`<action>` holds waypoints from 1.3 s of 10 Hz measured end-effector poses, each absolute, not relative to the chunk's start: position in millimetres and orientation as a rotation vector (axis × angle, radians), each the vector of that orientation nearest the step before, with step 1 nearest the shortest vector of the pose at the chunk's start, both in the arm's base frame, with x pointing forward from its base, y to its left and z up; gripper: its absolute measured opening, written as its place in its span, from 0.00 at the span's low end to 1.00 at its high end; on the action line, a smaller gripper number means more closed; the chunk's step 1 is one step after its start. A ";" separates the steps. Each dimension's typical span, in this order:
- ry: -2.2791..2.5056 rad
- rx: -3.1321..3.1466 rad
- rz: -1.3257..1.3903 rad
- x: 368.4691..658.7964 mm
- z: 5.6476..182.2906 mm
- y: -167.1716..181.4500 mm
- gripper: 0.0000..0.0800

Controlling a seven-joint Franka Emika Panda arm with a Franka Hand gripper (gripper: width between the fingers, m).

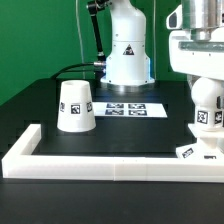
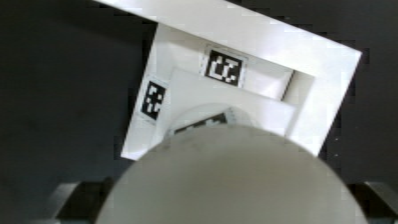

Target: Assemble lamp

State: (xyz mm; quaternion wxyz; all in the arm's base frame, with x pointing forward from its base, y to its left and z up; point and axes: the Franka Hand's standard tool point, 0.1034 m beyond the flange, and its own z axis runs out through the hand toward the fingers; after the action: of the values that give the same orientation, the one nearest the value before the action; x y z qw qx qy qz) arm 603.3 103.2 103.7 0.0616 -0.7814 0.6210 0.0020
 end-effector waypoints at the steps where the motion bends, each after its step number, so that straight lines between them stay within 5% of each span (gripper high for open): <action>1: 2.023 -2.221 0.036 603.7 103.6 102.2 0.72; 4: 2.017 -2.222 0.040 603.6 103.5 102.9 0.72; 6: 1.932 -2.296 0.033 603.2 103.5 104.5 0.86; 13: 1.007 -2.832 -0.061 604.8 106.1 113.6 0.87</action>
Offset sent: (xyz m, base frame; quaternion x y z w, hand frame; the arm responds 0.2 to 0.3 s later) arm 0.0000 0.0000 0.0000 0.0000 0.0000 0.0000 1.0000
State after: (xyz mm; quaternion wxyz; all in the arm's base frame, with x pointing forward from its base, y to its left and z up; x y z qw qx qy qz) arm 604.8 113.6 106.1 0.0678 -0.9399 0.3341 -0.0203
